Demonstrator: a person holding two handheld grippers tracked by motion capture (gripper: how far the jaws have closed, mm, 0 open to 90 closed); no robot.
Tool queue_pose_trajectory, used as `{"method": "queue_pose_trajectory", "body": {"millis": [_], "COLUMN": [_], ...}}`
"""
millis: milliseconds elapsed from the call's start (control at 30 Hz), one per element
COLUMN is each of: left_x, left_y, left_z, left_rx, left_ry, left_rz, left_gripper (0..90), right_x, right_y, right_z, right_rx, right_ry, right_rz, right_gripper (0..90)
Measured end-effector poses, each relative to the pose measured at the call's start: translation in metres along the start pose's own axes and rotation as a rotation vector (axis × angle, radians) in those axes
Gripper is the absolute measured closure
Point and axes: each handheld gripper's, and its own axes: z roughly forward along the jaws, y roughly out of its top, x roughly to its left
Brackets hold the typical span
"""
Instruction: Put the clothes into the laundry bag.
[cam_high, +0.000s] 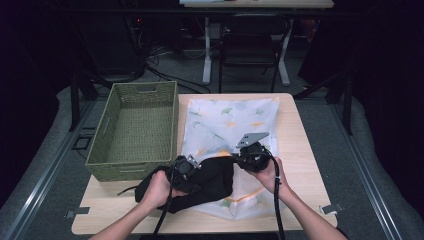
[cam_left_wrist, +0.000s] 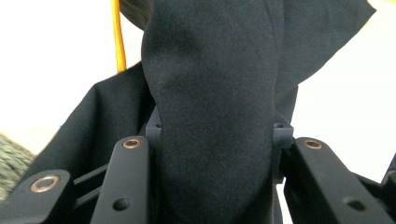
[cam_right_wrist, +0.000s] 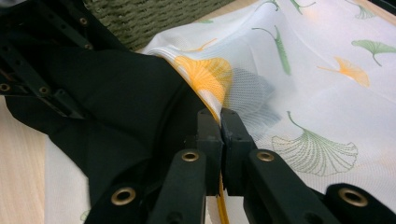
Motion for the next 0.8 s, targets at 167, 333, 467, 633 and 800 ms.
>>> {"method": "queue_pose_trajectory", "body": {"millis": [167, 333, 467, 633, 800], "left_x": [0.000, -0.001, 0.003, 0.014, 0.017], "left_y": [0.013, 0.024, 0.030, 0.042, 0.052], "left_z": [-0.002, 0.003, 0.006, 0.006, 0.008], "left_rx": [-0.024, -0.025, -0.052, -0.080, -0.121], "left_ry": [0.019, 0.034, 0.031, 0.013, 0.062], "left_rz": [-0.038, -0.062, -0.107, -0.161, -0.171], "left_gripper": [57.9, 57.4, 57.4, 56.8, 56.3], "right_x": [0.002, 0.003, 0.003, 0.003, 0.002], "right_y": [0.004, 0.006, 0.007, 0.008, 0.008], "right_z": [-0.002, -0.004, -0.005, -0.006, -0.006], "right_rx": [-0.020, -0.037, -0.047, -0.057, -0.064], "right_ry": [0.009, 0.013, 0.017, 0.018, 0.036], "right_rz": [0.010, 0.013, 0.012, 0.015, 0.025], "right_gripper": [88.3, 88.4, 88.4, 88.4, 88.4]}}
